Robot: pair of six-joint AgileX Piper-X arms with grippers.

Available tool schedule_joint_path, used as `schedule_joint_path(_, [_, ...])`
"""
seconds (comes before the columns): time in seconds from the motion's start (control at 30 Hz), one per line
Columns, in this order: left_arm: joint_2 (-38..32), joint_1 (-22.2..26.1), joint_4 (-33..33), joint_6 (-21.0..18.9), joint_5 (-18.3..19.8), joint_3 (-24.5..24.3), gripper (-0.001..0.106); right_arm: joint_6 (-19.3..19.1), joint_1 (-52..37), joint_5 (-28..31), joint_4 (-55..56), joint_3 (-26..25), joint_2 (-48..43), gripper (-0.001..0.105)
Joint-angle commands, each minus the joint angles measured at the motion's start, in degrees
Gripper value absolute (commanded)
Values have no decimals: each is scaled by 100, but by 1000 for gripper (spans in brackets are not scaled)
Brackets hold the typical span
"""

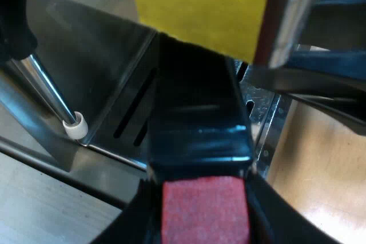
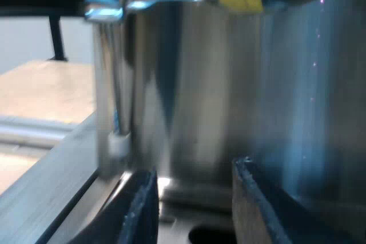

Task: Put the handle in the coffee machine

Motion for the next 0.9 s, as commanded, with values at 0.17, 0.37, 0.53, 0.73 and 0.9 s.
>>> schedule_joint_path(0.17, [-144,-24,-112,-56,590,-128,0,11,-279,-12,-39,-507,333,35])
schedule_joint_path(0.37, [-144,-24,-112,-56,590,-128,0,-47,-436,77,-39,-727,442,35])
schedule_joint_path(0.53, [-144,-24,-99,-56,590,-128,0,-399,-544,177,-30,-948,451,32])
schedule_joint_path(0.73, [-144,-24,-35,-56,590,-128,0,-401,-677,178,-30,-1109,451,32])
schedule_joint_path(0.9, [-144,-24,-27,-56,590,-128,0,-413,-693,173,-46,-1108,451,32])
